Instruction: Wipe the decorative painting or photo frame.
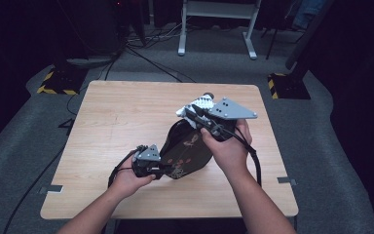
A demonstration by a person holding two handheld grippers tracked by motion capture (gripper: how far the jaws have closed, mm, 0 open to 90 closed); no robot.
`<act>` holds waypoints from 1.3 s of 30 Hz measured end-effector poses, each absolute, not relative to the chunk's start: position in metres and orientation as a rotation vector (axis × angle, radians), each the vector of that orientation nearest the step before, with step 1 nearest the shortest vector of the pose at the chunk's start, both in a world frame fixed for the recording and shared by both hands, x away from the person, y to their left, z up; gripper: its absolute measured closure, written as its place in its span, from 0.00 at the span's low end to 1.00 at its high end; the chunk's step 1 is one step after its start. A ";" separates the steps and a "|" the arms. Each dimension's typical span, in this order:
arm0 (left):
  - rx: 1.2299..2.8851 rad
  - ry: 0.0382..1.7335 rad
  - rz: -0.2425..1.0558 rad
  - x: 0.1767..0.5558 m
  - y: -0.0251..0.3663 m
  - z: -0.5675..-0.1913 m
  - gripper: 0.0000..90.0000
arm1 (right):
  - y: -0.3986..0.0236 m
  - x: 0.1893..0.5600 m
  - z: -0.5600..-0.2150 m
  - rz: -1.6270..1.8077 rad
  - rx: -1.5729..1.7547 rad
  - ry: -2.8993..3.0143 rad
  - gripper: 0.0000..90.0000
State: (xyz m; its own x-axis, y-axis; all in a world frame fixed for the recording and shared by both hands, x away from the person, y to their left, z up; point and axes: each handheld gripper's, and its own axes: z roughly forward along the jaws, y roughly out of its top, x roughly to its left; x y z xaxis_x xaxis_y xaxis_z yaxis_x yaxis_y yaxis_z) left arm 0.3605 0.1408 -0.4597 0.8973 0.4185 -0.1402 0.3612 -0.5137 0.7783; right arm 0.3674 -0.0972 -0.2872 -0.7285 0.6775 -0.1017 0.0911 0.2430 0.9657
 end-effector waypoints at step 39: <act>2.165 0.552 0.074 0.360 0.140 -0.460 0.87 | -0.129 0.388 -0.322 1.474 0.868 1.967 0.87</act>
State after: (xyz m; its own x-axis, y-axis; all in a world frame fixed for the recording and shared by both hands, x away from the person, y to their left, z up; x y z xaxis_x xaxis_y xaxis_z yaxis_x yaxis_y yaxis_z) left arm 0.3601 0.1397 -0.4600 0.8997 0.4126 -0.1423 0.3604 -0.5184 0.7755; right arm 0.3876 -0.1291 -0.3217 -0.6540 0.7557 -0.0345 0.1794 0.1992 0.9634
